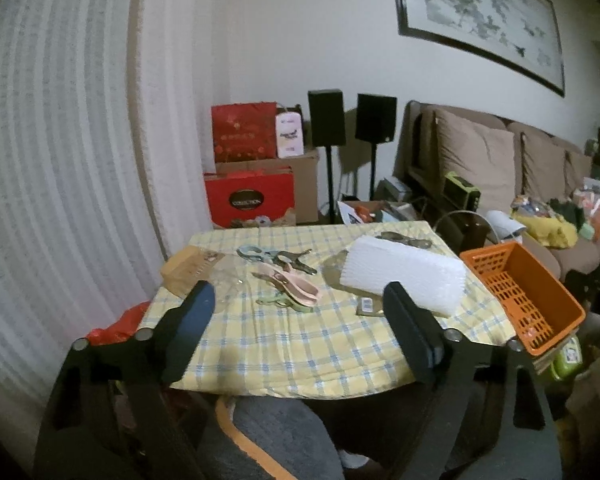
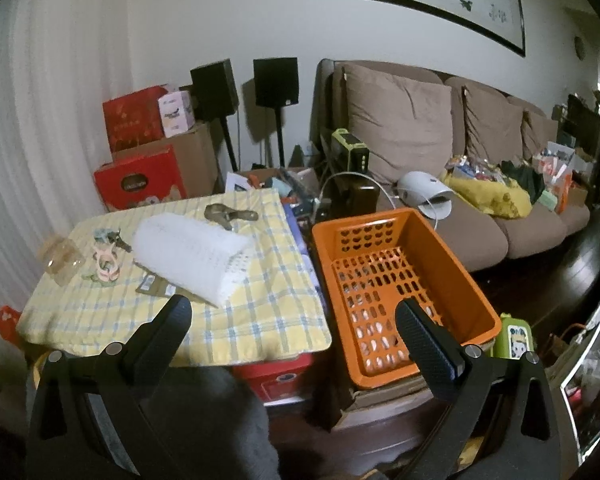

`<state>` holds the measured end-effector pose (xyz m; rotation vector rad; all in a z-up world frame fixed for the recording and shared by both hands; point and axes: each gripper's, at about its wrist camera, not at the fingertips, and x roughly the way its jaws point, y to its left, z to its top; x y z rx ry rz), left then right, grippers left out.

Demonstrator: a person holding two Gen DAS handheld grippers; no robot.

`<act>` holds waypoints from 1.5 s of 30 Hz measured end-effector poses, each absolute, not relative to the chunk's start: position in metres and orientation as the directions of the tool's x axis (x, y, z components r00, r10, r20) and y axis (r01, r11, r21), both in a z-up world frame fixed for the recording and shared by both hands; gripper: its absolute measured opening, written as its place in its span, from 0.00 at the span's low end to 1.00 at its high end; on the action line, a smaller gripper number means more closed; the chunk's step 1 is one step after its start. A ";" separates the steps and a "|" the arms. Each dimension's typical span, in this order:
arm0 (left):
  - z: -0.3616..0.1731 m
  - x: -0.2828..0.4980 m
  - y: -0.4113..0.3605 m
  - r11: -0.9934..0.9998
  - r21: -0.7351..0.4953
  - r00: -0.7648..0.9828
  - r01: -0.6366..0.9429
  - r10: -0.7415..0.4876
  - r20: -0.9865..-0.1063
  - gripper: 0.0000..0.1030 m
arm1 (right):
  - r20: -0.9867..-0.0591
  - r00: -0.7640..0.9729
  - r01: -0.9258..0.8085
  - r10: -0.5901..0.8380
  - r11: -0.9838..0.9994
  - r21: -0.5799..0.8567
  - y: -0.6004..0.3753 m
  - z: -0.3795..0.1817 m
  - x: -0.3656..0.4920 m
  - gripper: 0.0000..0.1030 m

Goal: Organize objects

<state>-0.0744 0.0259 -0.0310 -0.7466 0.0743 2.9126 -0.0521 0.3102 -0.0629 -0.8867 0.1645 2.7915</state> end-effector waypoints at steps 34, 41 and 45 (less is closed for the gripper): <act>0.004 -0.076 0.033 -0.992 0.079 -0.949 -0.097 0.068 -0.309 0.87 | -0.502 -0.855 -0.194 0.130 -0.978 0.079 0.324 -0.025 -0.056 0.83; 0.009 -0.086 0.010 -0.998 -0.006 -0.954 -0.064 0.063 -0.292 1.00 | -0.450 -0.878 -0.212 0.161 -0.975 0.066 0.328 -0.004 -0.060 0.99; 0.005 -0.099 -0.002 -0.986 -0.140 -0.926 -0.090 0.135 -0.354 1.00 | -0.433 -0.882 -0.232 0.186 -0.971 0.055 0.330 0.006 -0.064 0.99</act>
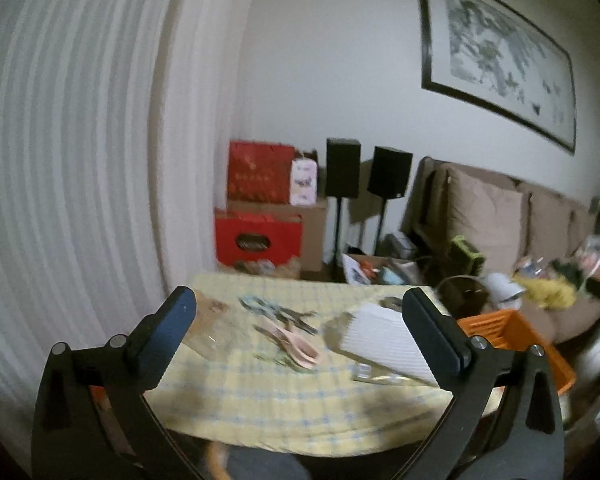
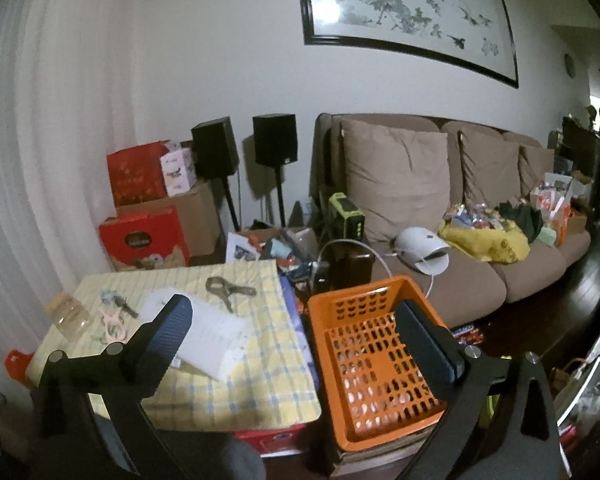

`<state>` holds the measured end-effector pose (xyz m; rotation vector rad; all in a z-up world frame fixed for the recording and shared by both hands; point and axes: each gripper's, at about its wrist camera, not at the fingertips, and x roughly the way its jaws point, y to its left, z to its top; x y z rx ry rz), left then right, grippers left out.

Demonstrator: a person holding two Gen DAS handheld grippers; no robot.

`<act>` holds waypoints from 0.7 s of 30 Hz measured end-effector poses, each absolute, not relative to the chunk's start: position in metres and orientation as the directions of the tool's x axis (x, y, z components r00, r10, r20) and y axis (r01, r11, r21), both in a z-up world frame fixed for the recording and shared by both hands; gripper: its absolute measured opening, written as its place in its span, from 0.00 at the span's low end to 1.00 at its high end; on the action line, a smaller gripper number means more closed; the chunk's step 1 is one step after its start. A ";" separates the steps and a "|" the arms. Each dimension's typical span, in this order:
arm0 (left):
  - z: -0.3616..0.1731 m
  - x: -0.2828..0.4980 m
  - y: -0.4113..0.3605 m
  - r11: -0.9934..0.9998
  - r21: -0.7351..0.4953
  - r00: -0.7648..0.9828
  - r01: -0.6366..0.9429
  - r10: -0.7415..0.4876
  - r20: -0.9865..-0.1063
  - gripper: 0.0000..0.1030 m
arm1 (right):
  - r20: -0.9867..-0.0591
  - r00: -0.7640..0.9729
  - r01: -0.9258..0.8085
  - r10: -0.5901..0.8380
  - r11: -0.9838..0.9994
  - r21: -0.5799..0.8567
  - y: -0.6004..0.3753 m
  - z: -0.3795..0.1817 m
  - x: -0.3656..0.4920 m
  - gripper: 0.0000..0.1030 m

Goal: Organize objects

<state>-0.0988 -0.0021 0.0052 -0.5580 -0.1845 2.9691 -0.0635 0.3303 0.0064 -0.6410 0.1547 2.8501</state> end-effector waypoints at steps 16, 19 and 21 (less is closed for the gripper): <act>0.001 -0.123 0.013 -0.981 -0.150 -0.893 -0.122 0.174 -0.415 1.00 | -0.468 -0.863 -0.246 0.190 -0.967 0.062 0.339 0.004 -0.080 0.99; 0.000 -0.126 0.019 -0.983 -0.132 -0.891 -0.129 0.173 -0.419 1.00 | -0.478 -0.858 -0.252 0.190 -0.965 0.068 0.343 0.001 -0.084 0.99; -0.001 -0.129 0.022 -0.982 -0.136 -0.886 -0.133 0.179 -0.427 1.00 | -0.483 -0.854 -0.255 0.191 -0.964 0.070 0.345 -0.001 -0.086 0.99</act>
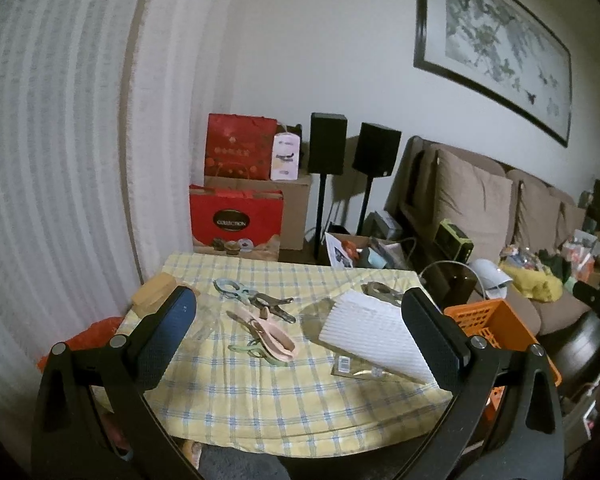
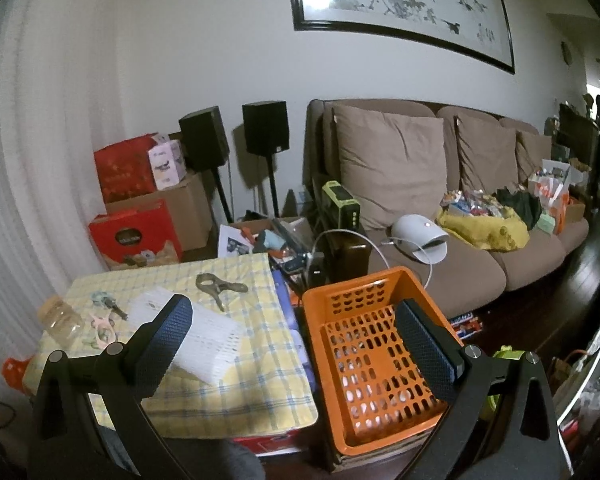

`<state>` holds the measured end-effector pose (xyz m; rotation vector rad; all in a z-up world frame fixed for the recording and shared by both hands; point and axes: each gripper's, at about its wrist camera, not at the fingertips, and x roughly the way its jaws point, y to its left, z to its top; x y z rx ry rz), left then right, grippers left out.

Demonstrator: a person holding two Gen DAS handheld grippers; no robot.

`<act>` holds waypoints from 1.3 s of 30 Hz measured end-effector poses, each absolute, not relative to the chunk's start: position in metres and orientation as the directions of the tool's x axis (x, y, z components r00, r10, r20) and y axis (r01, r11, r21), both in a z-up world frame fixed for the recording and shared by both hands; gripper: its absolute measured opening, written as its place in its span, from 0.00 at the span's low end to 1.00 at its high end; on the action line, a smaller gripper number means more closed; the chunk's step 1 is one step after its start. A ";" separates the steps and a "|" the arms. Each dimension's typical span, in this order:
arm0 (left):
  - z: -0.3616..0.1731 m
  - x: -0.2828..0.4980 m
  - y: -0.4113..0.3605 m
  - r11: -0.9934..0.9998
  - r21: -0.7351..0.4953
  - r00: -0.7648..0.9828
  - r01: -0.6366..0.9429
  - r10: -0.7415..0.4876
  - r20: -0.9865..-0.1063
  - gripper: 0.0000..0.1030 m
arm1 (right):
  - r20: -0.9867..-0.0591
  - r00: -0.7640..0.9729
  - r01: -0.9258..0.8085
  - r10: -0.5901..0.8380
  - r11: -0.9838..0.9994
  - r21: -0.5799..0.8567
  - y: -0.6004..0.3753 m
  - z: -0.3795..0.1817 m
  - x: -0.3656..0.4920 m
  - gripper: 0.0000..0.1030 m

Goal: Organize objects
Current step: 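Move the left gripper toward the white foam mesh sleeve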

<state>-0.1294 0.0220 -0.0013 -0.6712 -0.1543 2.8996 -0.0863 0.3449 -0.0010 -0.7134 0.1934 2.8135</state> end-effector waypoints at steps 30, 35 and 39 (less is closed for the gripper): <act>0.047 -0.218 0.106 -0.944 -0.121 -0.835 -0.307 0.328 -0.443 1.00 | -0.479 -0.846 -0.393 0.233 -0.881 0.265 0.407 0.011 -0.119 0.99; 0.031 -0.235 0.127 -0.937 -0.182 -0.817 -0.298 0.349 -0.460 1.00 | -0.375 -0.900 -0.379 0.221 -0.823 0.424 0.413 0.025 -0.104 0.99; -0.001 -0.238 0.138 -0.921 -0.256 -0.777 -0.294 0.386 -0.498 1.00 | -0.407 -0.881 -0.407 0.243 -0.829 0.385 0.403 0.009 -0.097 0.99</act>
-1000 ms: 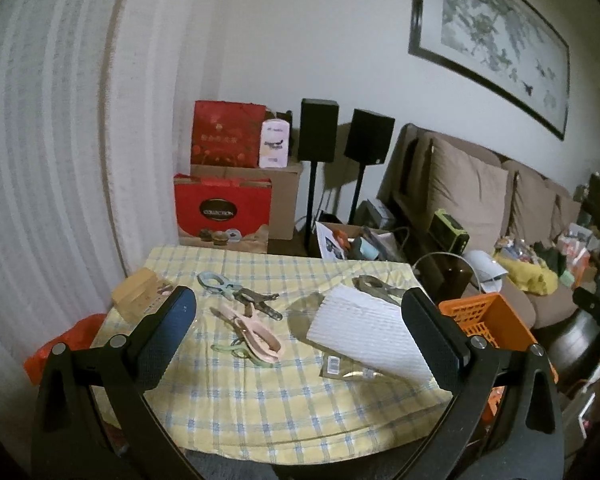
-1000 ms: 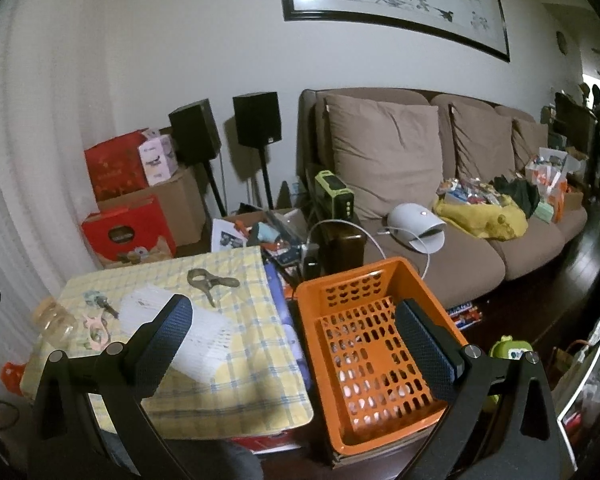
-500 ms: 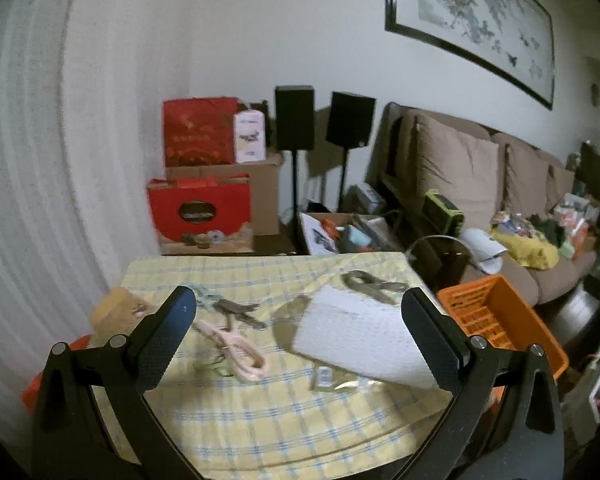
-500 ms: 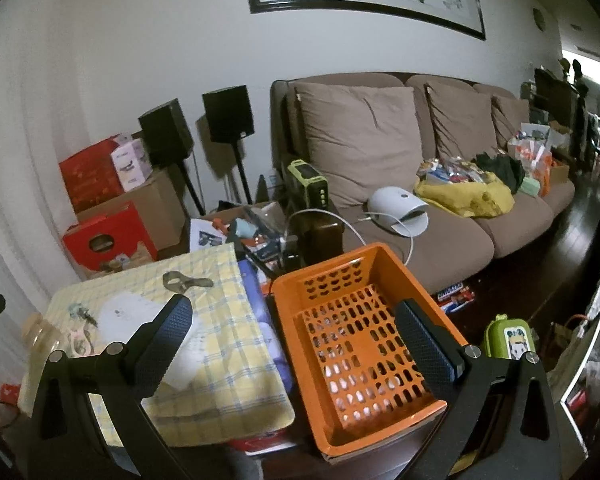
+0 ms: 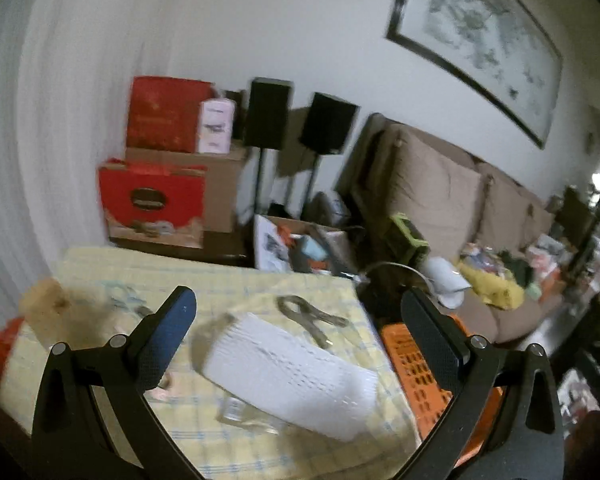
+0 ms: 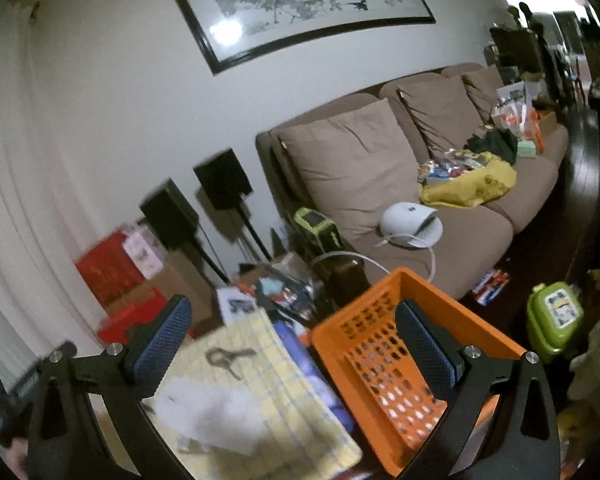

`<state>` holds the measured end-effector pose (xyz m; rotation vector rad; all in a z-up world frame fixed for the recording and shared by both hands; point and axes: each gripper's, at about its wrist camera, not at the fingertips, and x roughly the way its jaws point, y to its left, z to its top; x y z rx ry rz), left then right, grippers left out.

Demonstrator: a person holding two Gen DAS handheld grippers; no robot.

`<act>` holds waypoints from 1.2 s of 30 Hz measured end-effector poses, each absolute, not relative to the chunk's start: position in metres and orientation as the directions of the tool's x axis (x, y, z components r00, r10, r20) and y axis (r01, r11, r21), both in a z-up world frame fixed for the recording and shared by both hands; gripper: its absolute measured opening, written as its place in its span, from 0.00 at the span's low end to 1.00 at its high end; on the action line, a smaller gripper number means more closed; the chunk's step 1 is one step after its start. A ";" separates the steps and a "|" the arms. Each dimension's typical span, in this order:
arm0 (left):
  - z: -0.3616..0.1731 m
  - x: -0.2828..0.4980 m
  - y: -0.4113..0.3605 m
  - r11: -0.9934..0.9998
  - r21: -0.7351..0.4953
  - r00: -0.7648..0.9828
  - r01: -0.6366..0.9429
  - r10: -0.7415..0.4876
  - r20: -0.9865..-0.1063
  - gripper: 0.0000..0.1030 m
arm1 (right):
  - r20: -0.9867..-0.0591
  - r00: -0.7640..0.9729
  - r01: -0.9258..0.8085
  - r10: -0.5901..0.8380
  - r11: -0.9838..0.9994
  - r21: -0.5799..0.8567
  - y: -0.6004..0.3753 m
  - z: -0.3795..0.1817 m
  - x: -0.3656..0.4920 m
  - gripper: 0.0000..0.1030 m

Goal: Organize objects
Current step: 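Move the left gripper toward the white foam mesh sleeve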

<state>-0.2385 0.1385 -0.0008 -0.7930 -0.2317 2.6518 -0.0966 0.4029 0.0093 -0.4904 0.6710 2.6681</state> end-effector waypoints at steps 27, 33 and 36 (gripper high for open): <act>0.059 -0.252 0.102 -0.974 0.144 -0.889 -0.174 0.093 -0.449 1.00 | -0.429 -0.876 -0.374 0.221 -0.872 0.314 0.377 -0.007 -0.113 0.99; 0.054 -0.226 0.108 -0.948 -0.011 -0.852 -0.319 0.292 -0.434 1.00 | -0.442 -0.863 -0.407 0.243 -0.853 0.327 0.377 -0.008 -0.117 0.99; 0.037 -0.214 0.118 -0.945 -0.073 -0.837 -0.318 0.316 -0.446 1.00 | -0.444 -0.861 -0.405 0.248 -0.862 0.305 0.366 -0.005 -0.119 0.99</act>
